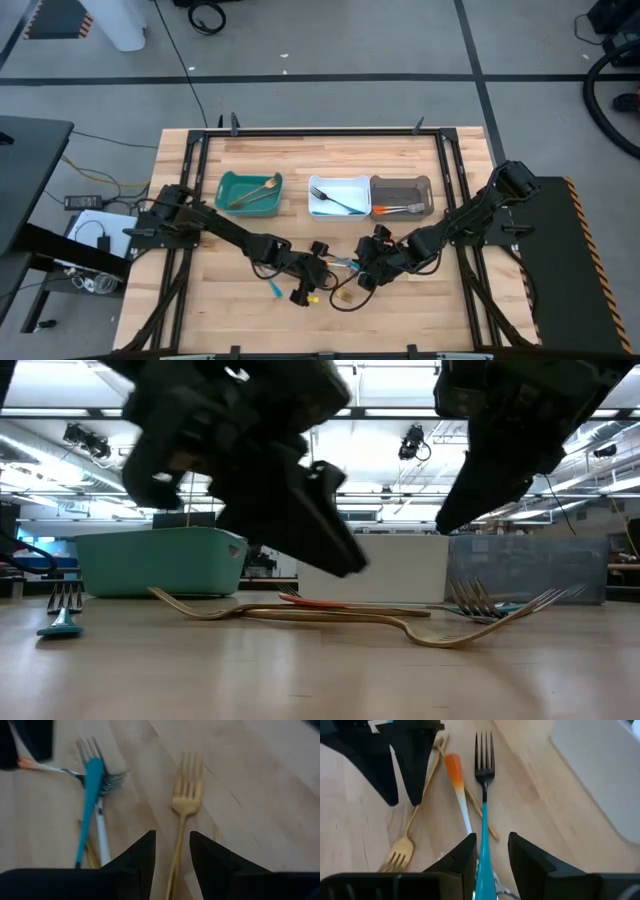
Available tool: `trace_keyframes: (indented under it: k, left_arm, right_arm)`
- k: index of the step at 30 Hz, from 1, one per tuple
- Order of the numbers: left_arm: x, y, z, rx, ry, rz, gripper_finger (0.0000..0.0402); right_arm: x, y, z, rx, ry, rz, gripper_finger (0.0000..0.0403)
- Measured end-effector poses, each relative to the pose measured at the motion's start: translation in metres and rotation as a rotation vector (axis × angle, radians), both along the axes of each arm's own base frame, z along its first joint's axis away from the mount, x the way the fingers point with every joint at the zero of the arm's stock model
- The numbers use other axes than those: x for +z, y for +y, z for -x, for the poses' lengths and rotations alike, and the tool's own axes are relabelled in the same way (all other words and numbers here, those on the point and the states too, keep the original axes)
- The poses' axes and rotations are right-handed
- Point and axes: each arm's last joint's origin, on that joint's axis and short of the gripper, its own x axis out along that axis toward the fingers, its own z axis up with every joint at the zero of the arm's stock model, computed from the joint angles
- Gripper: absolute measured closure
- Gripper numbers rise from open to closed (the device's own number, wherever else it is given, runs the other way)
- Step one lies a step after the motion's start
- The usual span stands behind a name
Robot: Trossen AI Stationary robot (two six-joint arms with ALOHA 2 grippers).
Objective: Sort silverware by color (type)
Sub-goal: Put the bottom gold fork into the green bin
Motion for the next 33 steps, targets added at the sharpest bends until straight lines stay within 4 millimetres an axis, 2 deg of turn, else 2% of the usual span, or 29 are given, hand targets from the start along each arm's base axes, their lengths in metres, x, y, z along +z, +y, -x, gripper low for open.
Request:
trace_keyframes:
  k: [8,15,19,25,29,33]
  left_arm:
    - [-0.013,0.003,-0.003,-0.048,0.029,0.006,0.0272]
    - [-0.026,0.007,-0.003,-0.014,0.096,0.034,0.0275]
    - [-0.028,0.007,-0.003,-0.015,0.109,0.041,0.0302]
    - [-0.029,0.008,-0.003,-0.011,0.120,0.038,0.0375]
    - [-0.027,0.009,-0.002,0.019,0.134,0.062,0.0376]
    - [-0.021,0.011,0.001,0.055,0.147,0.085,0.0375]
  right_arm:
    - [0.005,0.004,0.000,0.006,0.014,-0.015,0.0285]
    - [0.006,0.005,0.001,0.004,0.016,-0.013,0.0285]
    - [0.005,0.006,0.002,0.007,0.023,-0.008,0.0285]
    - [0.004,0.005,0.003,0.002,0.039,-0.011,0.0285]
    - [0.006,0.004,0.008,-0.023,0.070,-0.047,0.0285]
    - [0.016,0.000,0.015,-0.080,0.059,-0.057,0.0285]
